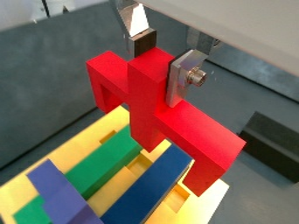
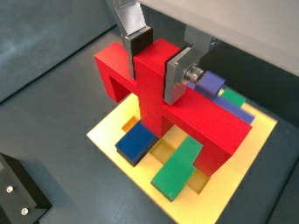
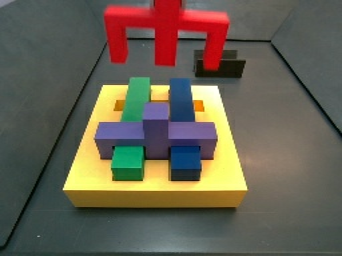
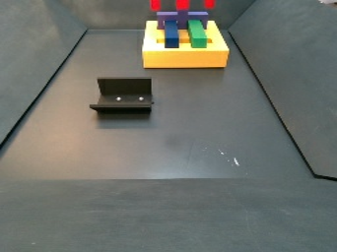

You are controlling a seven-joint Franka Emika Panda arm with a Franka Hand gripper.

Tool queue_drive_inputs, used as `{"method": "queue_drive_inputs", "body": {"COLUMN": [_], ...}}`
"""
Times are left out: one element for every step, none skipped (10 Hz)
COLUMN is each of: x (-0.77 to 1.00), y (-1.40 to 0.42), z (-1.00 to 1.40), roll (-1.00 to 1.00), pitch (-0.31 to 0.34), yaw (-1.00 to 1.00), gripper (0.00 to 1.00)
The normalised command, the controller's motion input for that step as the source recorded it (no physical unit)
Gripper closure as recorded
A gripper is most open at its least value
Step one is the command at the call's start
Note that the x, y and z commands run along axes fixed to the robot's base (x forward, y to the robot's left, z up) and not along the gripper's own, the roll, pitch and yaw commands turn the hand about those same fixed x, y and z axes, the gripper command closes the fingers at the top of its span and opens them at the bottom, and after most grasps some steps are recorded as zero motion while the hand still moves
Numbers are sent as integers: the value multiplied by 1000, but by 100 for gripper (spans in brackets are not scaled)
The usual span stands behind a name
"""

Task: Pick up the red object. Move up. Place the red object on the fixture. Regrasp the red object. Move to above the board. Insert the red object.
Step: Insert the red object.

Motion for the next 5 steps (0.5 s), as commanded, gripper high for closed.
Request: {"method": "queue_drive_inputs", "body": {"x": [-197,-194,-137,-31,3], "y": [40,54,29,0,0], "z": [-583,-523,-414,-291,-117], "roll": [0,13,0,0,0], "pitch": [-121,-106,-91,-91,-37], "yaw": [0,0,0,0,3], "gripper": [100,100,100,100,100]}}
